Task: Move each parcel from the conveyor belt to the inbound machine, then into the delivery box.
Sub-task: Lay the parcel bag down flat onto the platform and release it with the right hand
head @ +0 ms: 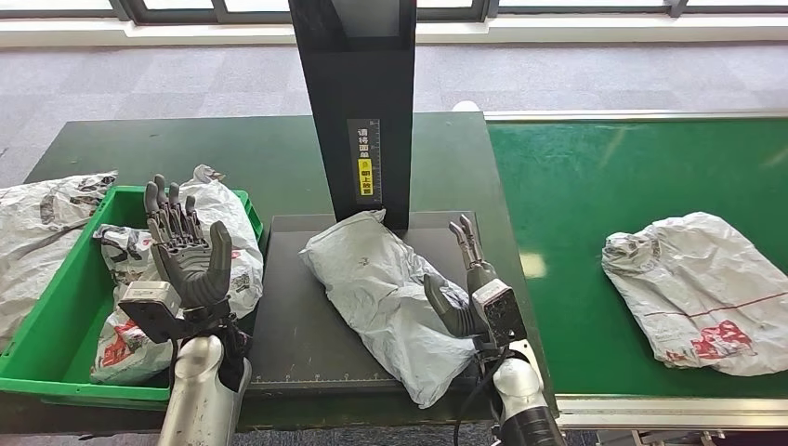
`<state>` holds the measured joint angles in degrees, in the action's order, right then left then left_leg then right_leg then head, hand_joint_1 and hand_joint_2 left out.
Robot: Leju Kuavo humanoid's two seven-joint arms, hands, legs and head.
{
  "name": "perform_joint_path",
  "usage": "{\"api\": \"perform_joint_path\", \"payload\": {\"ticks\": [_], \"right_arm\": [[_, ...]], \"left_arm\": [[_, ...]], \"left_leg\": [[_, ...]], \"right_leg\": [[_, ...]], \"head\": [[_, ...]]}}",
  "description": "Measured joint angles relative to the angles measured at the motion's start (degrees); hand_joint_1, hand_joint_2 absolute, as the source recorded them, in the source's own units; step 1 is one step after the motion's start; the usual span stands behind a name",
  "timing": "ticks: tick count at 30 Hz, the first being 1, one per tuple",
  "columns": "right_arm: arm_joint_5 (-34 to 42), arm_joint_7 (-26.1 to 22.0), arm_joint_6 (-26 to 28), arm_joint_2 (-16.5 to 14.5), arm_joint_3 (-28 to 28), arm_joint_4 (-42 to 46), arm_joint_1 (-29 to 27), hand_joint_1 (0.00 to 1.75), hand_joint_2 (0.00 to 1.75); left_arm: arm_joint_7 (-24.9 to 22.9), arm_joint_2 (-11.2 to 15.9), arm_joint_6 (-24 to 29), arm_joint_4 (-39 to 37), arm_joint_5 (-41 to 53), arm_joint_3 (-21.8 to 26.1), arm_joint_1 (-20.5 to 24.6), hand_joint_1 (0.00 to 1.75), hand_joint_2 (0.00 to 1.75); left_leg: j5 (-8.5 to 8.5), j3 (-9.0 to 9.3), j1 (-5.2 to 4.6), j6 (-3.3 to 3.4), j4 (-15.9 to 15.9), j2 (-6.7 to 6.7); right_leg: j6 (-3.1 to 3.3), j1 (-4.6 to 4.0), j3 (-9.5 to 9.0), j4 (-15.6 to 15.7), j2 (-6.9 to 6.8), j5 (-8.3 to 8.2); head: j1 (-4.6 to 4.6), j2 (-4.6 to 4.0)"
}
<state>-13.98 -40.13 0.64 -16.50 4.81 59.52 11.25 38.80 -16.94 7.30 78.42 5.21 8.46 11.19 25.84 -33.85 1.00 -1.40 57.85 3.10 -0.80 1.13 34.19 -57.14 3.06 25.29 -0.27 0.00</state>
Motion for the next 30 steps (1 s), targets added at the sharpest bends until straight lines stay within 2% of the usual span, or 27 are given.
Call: {"api": "perform_joint_path", "payload": {"ticks": [12,19,25,27,30], "right_arm": [[0.13,0.00,-0.28,0.04,0.00,-1.24,0.80,0.00,0.00],[4.66,-0.05,-3.38,0.12,0.00,-0.40,0.56,0.00,0.00],[4.27,-0.06,0.57,0.40,0.00,3.74,-0.49,0.00,0.00],[3.25,-0.07,5.98,0.65,0.23,6.12,-1.38,0.00,0.00],[1.81,-0.09,14.97,1.43,1.52,10.81,-2.66,0.00,1.31]], "left_arm": [[0.00,0.00,0.72,-0.04,-0.22,-0.02,0.00,0.00,1.75],[0.00,0.00,0.95,-0.04,-0.22,-0.08,-0.01,0.00,1.75],[0.01,0.00,0.98,-0.05,0.33,-0.45,0.04,0.00,1.75],[0.00,0.00,1.15,-0.17,1.77,-0.89,0.11,0.00,1.75],[-0.04,0.01,1.69,-0.65,4.47,-2.42,0.38,0.00,1.75]], "left_leg": [[0.00,0.00,0.00,0.00,0.00,0.00],[0.00,0.00,0.00,0.00,0.00,0.00],[0.00,0.01,0.00,0.00,0.00,0.00],[-0.01,-0.01,0.00,0.01,0.01,0.07],[-0.01,-0.04,-0.01,0.01,0.01,0.08]], "right_leg": [[0.00,0.00,-0.01,0.00,0.00,0.00],[0.00,0.00,0.00,0.00,0.00,0.00],[0.00,0.00,0.01,0.00,0.00,0.00],[0.00,0.00,0.00,0.01,-0.05,0.00],[0.00,0.01,0.00,0.01,-0.06,-0.01]], "head": [[-0.01,0.00],[-0.01,0.00],[-0.01,0.00],[-0.01,0.00],[-0.01,0.00]]}}
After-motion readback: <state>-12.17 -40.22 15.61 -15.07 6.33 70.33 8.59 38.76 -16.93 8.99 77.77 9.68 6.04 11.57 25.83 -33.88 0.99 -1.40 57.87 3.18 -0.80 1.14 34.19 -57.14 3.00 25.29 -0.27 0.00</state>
